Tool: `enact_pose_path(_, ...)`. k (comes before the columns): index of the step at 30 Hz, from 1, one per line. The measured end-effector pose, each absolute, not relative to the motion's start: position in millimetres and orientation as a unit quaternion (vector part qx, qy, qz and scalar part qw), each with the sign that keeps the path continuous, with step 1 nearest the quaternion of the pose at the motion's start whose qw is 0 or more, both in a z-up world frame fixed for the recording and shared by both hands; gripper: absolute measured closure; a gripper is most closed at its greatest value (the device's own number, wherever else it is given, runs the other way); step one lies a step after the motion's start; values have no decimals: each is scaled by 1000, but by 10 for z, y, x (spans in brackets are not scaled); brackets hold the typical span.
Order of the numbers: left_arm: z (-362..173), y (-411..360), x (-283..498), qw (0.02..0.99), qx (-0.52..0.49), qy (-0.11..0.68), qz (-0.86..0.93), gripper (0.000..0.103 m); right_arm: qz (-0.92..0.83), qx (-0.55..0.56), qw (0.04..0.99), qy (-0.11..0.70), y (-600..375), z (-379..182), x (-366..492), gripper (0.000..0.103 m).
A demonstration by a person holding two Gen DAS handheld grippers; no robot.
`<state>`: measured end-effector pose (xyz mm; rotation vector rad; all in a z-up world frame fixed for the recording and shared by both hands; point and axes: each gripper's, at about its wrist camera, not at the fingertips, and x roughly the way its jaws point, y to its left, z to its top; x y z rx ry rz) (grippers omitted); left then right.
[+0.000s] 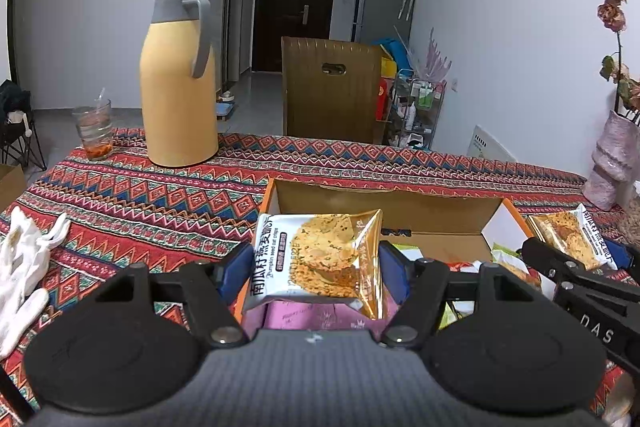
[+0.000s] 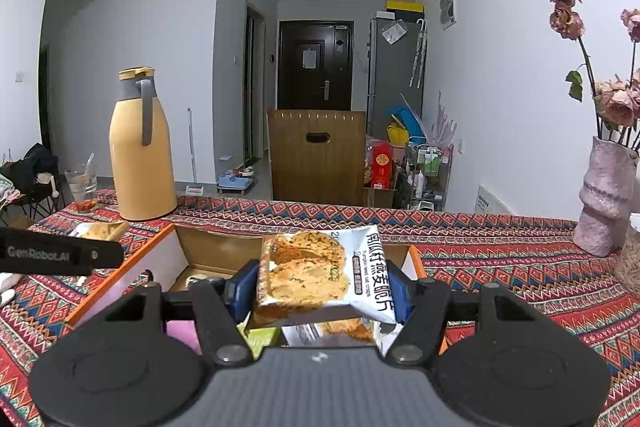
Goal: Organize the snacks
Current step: 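Carry both oat crisp bags over the box and lower them inside, then open both grippers to drop the crisp bags into the box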
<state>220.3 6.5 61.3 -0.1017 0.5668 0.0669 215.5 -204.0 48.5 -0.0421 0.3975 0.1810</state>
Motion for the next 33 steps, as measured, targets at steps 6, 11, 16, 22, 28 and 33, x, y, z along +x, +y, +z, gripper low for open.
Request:
enact_pose_path(6, 535, 65, 2415, 958, -57, 276, 46, 35, 89, -10, 975, 203, -2004, 360, 2370, 40)
enact_pose_path(11, 370, 82, 2521, 958, -60, 273, 56, 35, 94, -3, 972, 215, -2005, 203, 2470, 40)
enact_pose_path(16, 239, 112, 2567, 959, -60, 273, 48, 35, 104, 4, 968, 230, -2025, 88, 2511, 40)
enact_pose_path(22, 195, 91, 2558, 961, -52, 269, 43, 35, 98, 5, 966, 238, -2000, 33, 2538, 40)
enact_pose_path(28, 201, 94, 2524, 963, -56, 262, 41, 29, 95, 5, 966, 240, -1990, 18, 2547, 35)
enact_pose_path(33, 229, 102, 2484, 965, -54, 252, 44, 13, 96, 16, 966, 238, -2021, 28, 2527, 13)
